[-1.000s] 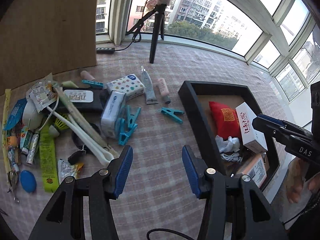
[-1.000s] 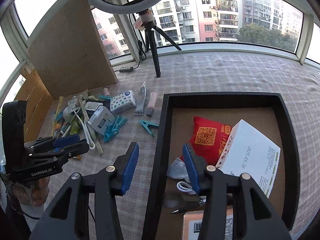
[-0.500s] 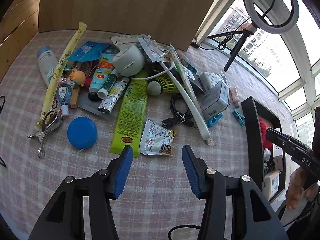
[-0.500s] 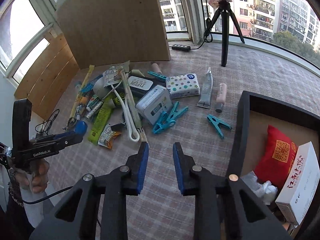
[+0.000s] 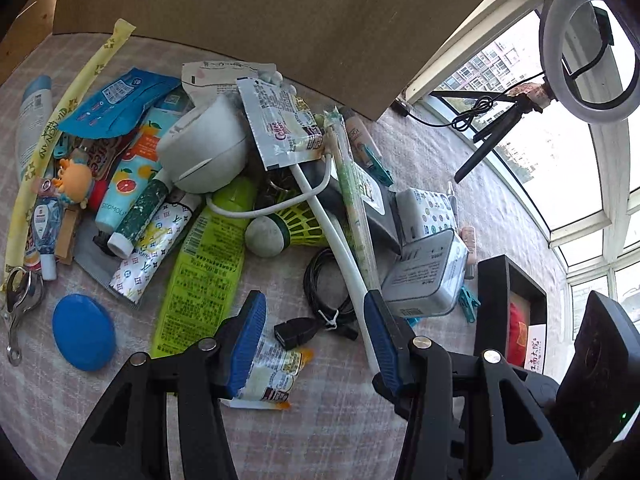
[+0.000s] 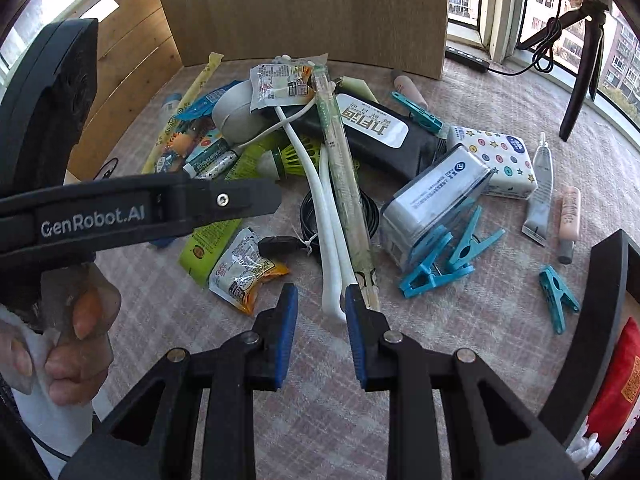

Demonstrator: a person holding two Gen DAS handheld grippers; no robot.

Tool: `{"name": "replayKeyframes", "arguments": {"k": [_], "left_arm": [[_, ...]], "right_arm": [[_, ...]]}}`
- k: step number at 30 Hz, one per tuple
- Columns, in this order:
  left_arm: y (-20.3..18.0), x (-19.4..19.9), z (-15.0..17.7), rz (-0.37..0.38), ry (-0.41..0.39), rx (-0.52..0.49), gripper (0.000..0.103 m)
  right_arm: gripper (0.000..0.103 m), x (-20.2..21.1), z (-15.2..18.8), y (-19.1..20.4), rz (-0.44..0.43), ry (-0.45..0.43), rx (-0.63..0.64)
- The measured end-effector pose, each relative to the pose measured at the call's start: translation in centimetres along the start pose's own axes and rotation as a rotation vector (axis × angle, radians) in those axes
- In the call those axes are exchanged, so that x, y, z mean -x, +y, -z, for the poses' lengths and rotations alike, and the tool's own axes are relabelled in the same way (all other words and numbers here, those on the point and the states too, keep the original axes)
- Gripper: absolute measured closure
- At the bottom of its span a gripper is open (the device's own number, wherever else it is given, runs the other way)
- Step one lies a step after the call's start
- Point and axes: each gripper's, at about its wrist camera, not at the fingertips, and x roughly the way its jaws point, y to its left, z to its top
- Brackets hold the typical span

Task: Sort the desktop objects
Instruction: 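Reach both grippers into the clutter and grasp the white massager wand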

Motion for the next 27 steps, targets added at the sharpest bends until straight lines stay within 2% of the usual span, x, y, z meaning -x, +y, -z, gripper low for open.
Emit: {"name": "replayKeyframes", "arguments": {"k": [2,8,16,19,21,24,27], "left_arm": [[-0.2,-0.9,-0.5,0.001,0.003,0.007,0.059],[0.1,-3.0,-1.7,-0.020,0.015,0.047,0.059],[1.1,-3.6,-2.5,0.009,0.004,0.121,0.059],[0.8,-3.9,-2.9,-0.004,-0.002,0.110,0.059],[0.7,-4.3,-2.9,0.014,0.003,0.105,0.068],[0.6,-4.3,-2.7,0.034,0.001,0.121,0.090],[0.5,-3.7,-2.4,0.044,0.001,0.101,0.092]], "right_arm": [[0.079,-0.5,-0.1,-0.1,-0.013,0.007,-0.008],[0.079,-1.7,-0.3,-0.8,-0.063,0.027,-0.044],[0.078,-1.9,-1.4,-1.1,-0.069,0.028,-0.049],[0.078,-2.0,-1.6,-1.2,-0.066,0.022,-0.048],[0.079,-2.0,-1.6,-1.0,-0.063,0.028,-0.040],[0.087,-2.1,-1.2,-0.8,-0.072,0.049,-0.033],[0.087,-1.4,-0.8,-0.6,-0.066,0.020,-0.016]]}}
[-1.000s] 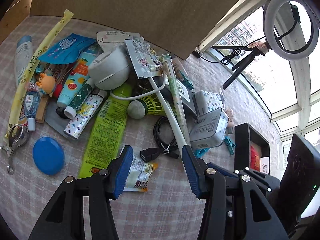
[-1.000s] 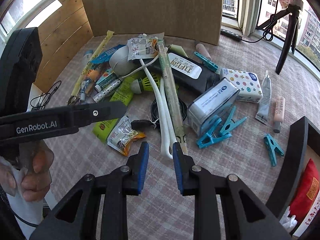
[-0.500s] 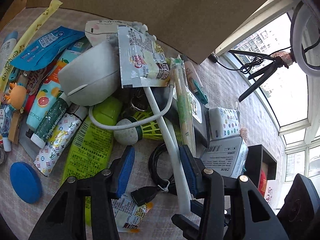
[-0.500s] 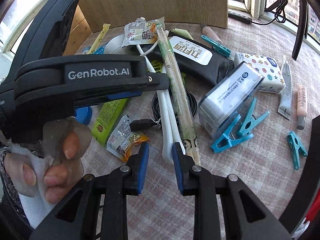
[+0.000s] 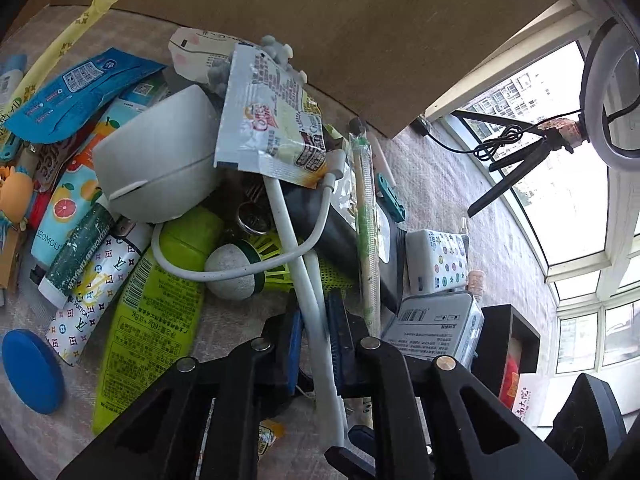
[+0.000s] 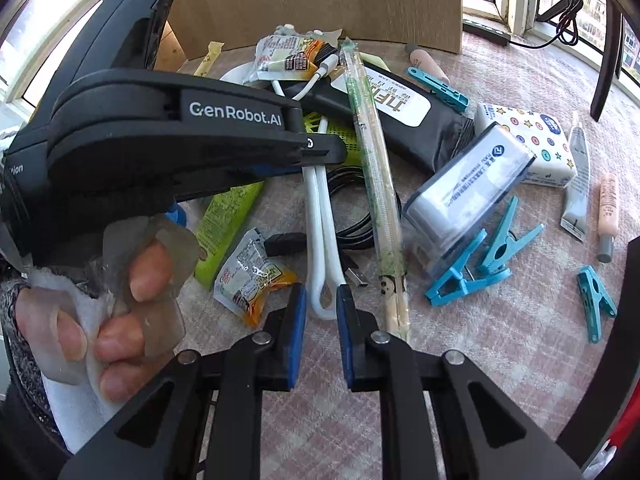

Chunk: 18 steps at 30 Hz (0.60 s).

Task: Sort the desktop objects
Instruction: 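Reach both grippers into the clutter and grasp the white massager wand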

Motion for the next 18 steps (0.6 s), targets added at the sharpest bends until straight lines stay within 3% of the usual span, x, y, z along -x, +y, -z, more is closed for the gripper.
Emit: {"name": "replayKeyframes", "arguments": {"k": [3,7,9,10,18], "left_arm": [[0.4,0.5,0.3,0.030,0.007,0.020,0.093],[1.1,1.2,1.0,0.073,0.020,0.055,0.094],[1.3,1.5,1.3,0.095,0.021,0.067,0.094],[1.4,1.7,1.5,0.106,0.022,0.068,0.094],[0.7,5.9,3.2,0.164,-0.037,0.029,0.094]], "right_arm": [[0.073,0.5,0.2,0.4,0.007,-0.029,0.011],[0.068,-0.4,-0.3,0.5,-0.008,-0.015,-0.011],[0.069,-0.8,-0.3,0.6,-0.027,-0.008,-0.025],[0.081,-0.8,-0.2,0.6,-0.039,-0.015,-0.039],[0.084,2.3,0.7,2.7,-0.092,-0.102,-0.005]]}}
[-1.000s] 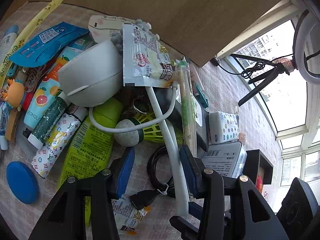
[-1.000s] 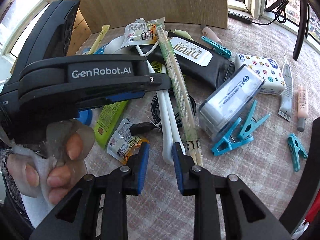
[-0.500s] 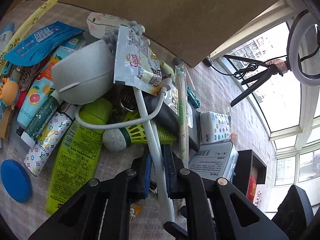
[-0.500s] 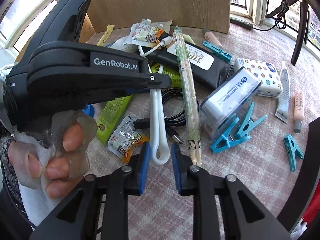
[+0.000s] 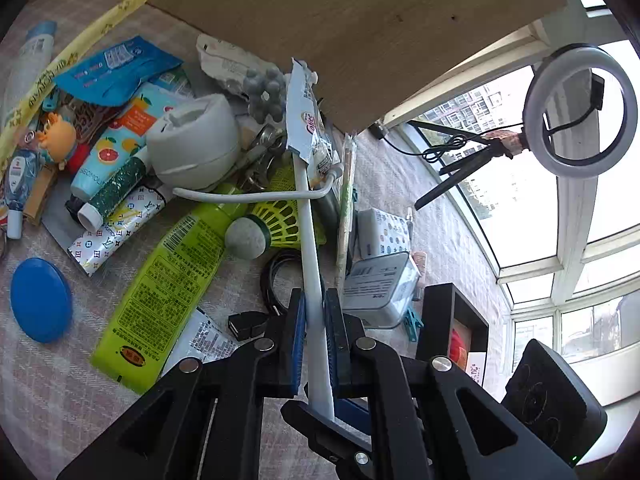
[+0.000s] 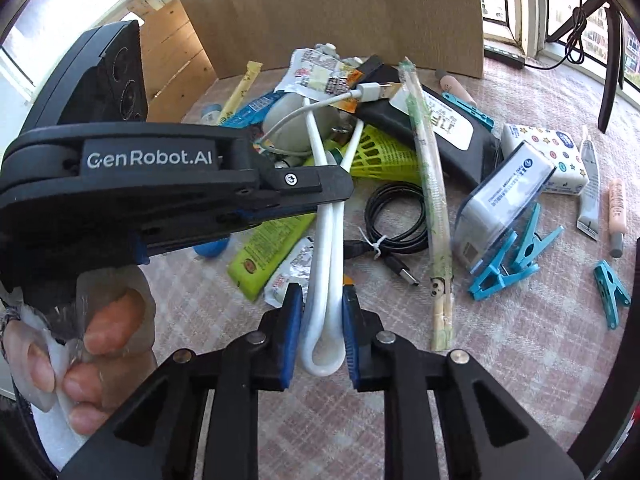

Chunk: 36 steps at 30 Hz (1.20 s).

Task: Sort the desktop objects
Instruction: 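Reach both grippers into the clutter and grasp the white massager wand, then carry the white wand with both grippers and lower it into the tray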

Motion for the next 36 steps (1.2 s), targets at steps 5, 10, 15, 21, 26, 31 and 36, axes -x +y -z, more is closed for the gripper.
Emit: {"name": "replayKeyframes", "arguments": {"k": [5,10,15,21,26,31,36], "left_arm": [[-2.1,1.8,0.6,-0.031,-0.039,-0.104,0.094],[-2.4,2.4,0.8,0.006,-0.035,-0.079,0.094],[-4.2,3.5,1.4,0.034,-0.058,-0.129,0.094],[-6.3,4.1,2.0,0.047,-0.055,-0.186,0.094],[-6.9,3.0,2.8,0.024,-0.028,-0.205,0.093],[-6.7,2.3,3.6,0.019,0.013,-0.217,0.092],[-7.4,2.6,4.2,0.036,0.010,-0.210,0.092]], "right_arm": [[0.084,2.0,0.6,-0.9,-0.022,-0.015,-0.027],[0.084,4.2,1.9,0.3,-0.021,-0.060,-0.035],[0.084,5.6,1.8,0.8,0.002,-0.102,-0.032],[0.084,5.9,1.5,1.2,0.019,-0.135,-0.048],[0.084,6.0,2.6,0.2,0.029,-0.117,-0.080],[0.084,6.3,3.7,-0.5,0.032,-0.106,-0.091],[0.085,7.7,4.3,-0.2,0.056,-0.133,-0.077]]}}
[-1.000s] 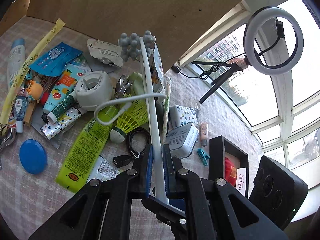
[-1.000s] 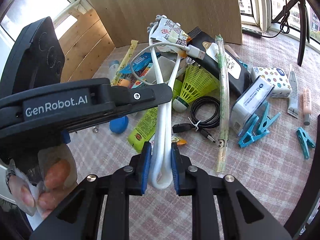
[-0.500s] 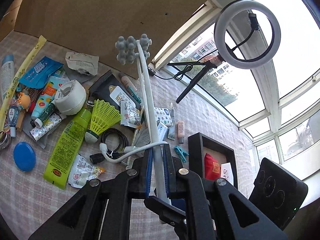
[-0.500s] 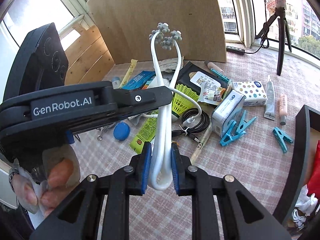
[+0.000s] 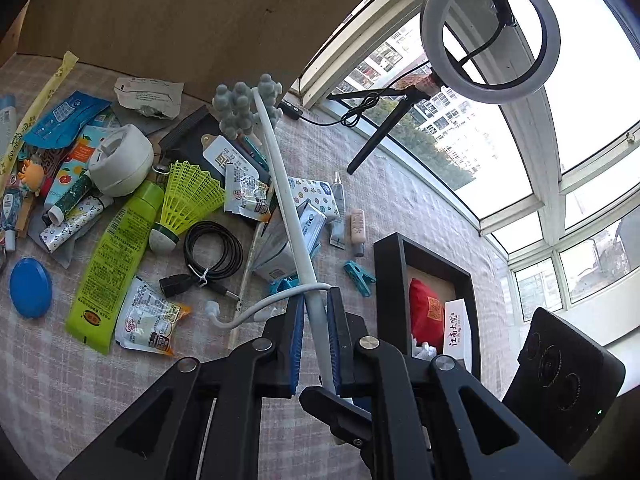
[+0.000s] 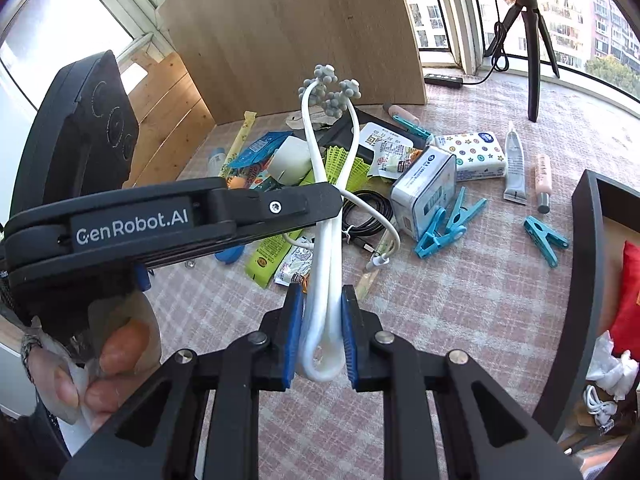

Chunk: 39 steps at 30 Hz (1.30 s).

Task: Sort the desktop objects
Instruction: 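Carry the white wand with both grippers and lower it into the tray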

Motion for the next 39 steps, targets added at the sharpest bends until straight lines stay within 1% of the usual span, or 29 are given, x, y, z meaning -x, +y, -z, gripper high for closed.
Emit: {"name": "replayKeyframes", "arguments": {"k": [5,9,15,20,25,28,29,30,31,32,33,35,39], "left_arm": [[-2.9,0.2,-0.3,0.021,-0.006,-0.055,0.093],[-5.8,-0.8,-0.5,0.052,0.018,-0.100,0.093],[-11.3,-3.8,0.6,0.105,0.088,-0.197,0.092],[-15.9,-6.5,2.6,0.147,0.164,-0.284,0.092],[-19.3,-8.8,4.8,0.168,0.229,-0.349,0.092],[-20.8,-9.8,5.9,0.157,0.261,-0.403,0.091],[-21.3,-10.0,6.2,0.142,0.272,-0.435,0.088],[-21.6,-10.0,6.4,0.115,0.276,-0.462,0.082],[-21.7,-10.0,6.5,0.093,0.277,-0.478,0.066],[-21.6,-9.8,6.6,0.085,0.265,-0.488,0.064],[-21.4,-9.5,6.5,0.073,0.251,-0.493,0.064],[-20.6,-8.9,6.1,0.065,0.245,-0.483,0.064],[-18.9,-7.8,5.4,0.033,0.209,-0.464,0.064]], "right_arm": [[0.084,2.5,0.0,-1.0,0.020,-0.047,-0.022],[0.084,4.9,0.3,-2.6,0.061,-0.083,-0.051],[0.084,9.1,2.1,-6.4,0.131,-0.129,-0.140],[0.084,12.3,4.6,-9.9,0.179,-0.156,-0.236],[0.084,14.6,7.1,-12.1,0.230,-0.168,-0.303],[0.084,15.3,8.2,-12.9,0.257,-0.172,-0.336],[0.084,15.6,8.5,-13.1,0.279,-0.178,-0.341],[0.082,16.1,8.7,-13.3,0.306,-0.183,-0.355],[0.077,16.3,8.9,-13.8,0.322,-0.176,-0.377],[0.073,16.5,9.0,-14.3,0.324,-0.170,-0.401],[0.072,17.0,9.2,-14.7,0.323,-0.178,-0.421],[0.072,17.6,9.4,-15.1,0.335,-0.191,-0.440],[0.072,18.1,9.0,-14.8,0.343,-0.206,-0.432]]}}
